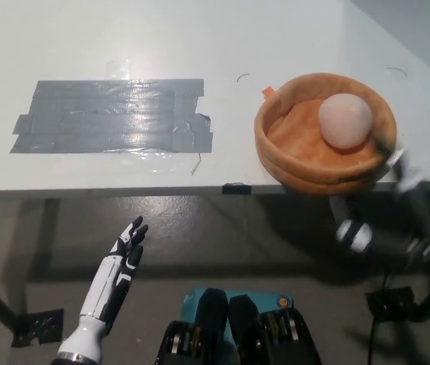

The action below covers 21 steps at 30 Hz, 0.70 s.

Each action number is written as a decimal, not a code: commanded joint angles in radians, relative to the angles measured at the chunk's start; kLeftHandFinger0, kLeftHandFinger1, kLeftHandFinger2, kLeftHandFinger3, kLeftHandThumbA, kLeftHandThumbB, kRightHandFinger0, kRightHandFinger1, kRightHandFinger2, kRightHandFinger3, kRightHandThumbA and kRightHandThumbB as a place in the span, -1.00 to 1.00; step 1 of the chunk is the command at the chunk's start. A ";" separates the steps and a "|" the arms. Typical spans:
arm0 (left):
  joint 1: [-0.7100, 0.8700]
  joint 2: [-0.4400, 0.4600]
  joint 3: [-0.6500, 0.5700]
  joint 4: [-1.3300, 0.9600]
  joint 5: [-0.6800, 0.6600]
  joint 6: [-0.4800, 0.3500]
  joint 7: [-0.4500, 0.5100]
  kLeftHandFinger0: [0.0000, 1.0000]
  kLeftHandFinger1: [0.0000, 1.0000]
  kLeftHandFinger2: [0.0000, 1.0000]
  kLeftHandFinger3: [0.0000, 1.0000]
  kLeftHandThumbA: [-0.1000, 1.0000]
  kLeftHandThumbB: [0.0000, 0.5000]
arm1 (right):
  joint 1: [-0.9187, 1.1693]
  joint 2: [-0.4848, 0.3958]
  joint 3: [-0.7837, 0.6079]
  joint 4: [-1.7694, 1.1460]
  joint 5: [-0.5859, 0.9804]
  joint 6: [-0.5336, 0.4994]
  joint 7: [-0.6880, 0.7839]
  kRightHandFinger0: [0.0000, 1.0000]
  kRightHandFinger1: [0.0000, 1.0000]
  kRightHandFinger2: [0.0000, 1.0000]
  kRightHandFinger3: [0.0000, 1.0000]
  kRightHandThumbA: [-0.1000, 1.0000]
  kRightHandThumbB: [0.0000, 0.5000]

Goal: An emotional support dumpling is kept in a soft plate infront in the middle of the desk infront of the robot. The robot extends its right arm to pick up the dumpling and hands it to a person

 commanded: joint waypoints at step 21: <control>-0.044 0.008 0.002 -0.025 0.015 -0.032 -0.001 1.00 1.00 1.00 1.00 1.00 -0.61 | -0.864 -0.228 0.402 0.770 -0.253 0.404 0.363 1.00 1.00 1.00 1.00 1.00 0.78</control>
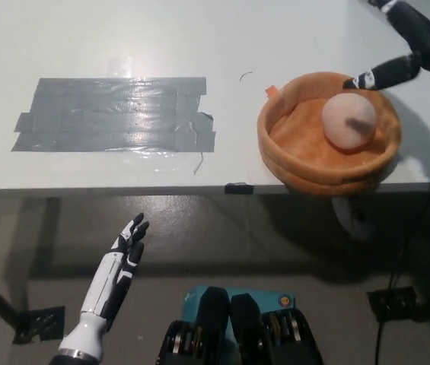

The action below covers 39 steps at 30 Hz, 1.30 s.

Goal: An emotional support dumpling is kept in a soft plate infront in the middle of the desk infront of the robot. The robot extends its right arm to pick up the dumpling and hands it to a person

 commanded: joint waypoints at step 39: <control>-0.034 0.005 0.011 -0.020 -0.014 -0.024 -0.005 1.00 1.00 1.00 1.00 1.00 -0.49 | -0.217 0.053 0.308 0.375 -0.251 0.046 0.359 1.00 1.00 1.00 1.00 0.86 0.93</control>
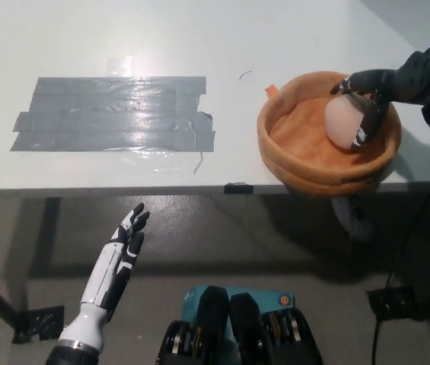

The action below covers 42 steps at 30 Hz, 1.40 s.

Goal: An emotional support dumpling is kept in a soft plate infront in the middle of the desk infront of the robot. The robot extends its right arm to pick up the dumpling and hands it to a person

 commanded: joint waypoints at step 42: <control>-0.103 0.008 0.023 0.016 -0.029 -0.027 -0.006 1.00 1.00 1.00 1.00 1.00 -0.53 | 0.059 0.047 -0.255 0.220 -0.064 -0.485 -0.683 -0.67 0.27 0.84 1.00 -1.00 -0.47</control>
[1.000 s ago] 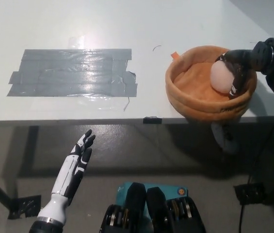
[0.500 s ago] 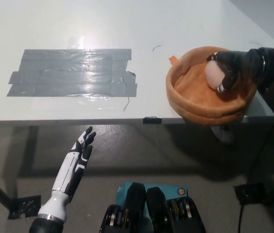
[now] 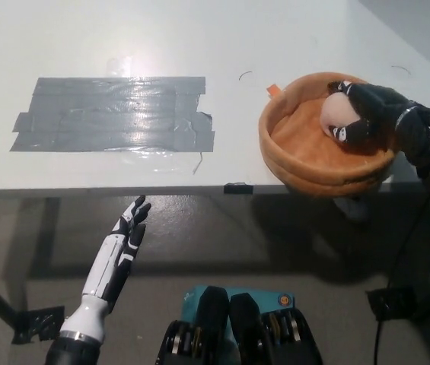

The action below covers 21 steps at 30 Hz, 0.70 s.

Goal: An emotional support dumpling is kept in a soft plate infront in the middle of the desk infront of the robot. The robot extends its right arm to pick up the dumpling and hands it to a person

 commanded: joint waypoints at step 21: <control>-0.152 0.002 0.016 0.030 -0.027 -0.026 -0.011 1.00 1.00 1.00 1.00 1.00 -0.62 | -0.063 0.021 -0.499 -0.488 0.383 0.003 -0.061 -0.69 0.15 0.80 0.72 -1.00 -0.35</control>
